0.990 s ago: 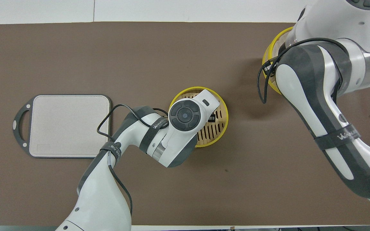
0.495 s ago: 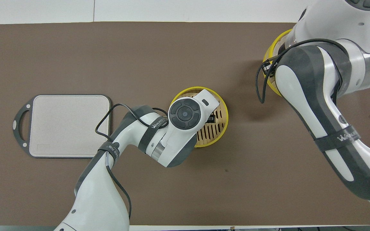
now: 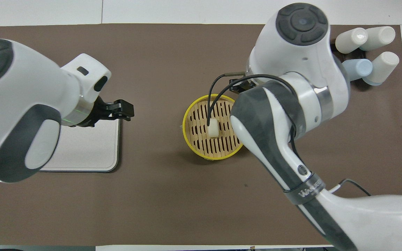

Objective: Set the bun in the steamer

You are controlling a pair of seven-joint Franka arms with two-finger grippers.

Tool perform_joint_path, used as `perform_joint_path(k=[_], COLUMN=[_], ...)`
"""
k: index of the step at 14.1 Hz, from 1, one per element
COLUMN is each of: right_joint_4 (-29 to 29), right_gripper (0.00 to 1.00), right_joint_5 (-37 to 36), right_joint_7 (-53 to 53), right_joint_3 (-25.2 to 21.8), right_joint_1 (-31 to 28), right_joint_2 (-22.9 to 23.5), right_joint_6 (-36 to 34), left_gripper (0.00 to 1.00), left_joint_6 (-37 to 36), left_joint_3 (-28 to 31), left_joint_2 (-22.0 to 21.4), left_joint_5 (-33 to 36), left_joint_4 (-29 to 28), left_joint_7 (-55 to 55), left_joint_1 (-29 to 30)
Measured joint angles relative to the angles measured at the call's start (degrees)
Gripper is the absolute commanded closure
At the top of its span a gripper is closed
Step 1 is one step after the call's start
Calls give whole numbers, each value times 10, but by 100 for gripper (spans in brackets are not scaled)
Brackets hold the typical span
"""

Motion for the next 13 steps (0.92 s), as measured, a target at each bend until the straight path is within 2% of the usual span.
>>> perform_joint_path(k=[3, 6, 10, 13], right_joint_4=[-17, -27, -38, -38], right_gripper=[100, 100, 100, 100], right_joint_5=[-25, -26, -26, -26], right_joint_7=[98, 125, 154, 179], right_joint_3=[0, 0, 0, 0], right_joint_1=[61, 87, 110, 133], right_joint_2=[-8, -13, -9, 13], right_joint_6=[12, 17, 46, 75], left_gripper=[0, 0, 0, 0], left_joint_6=[-42, -68, -85, -91], left_joint_3=[2, 3, 3, 3], left_joint_2=[-33, -45, -46, -46], left_joint_5=[0, 35, 52, 54], left_joint_4=[2, 14, 21, 21], left_joint_7=[84, 178, 204, 208], left_joint_1=[74, 131, 149, 152])
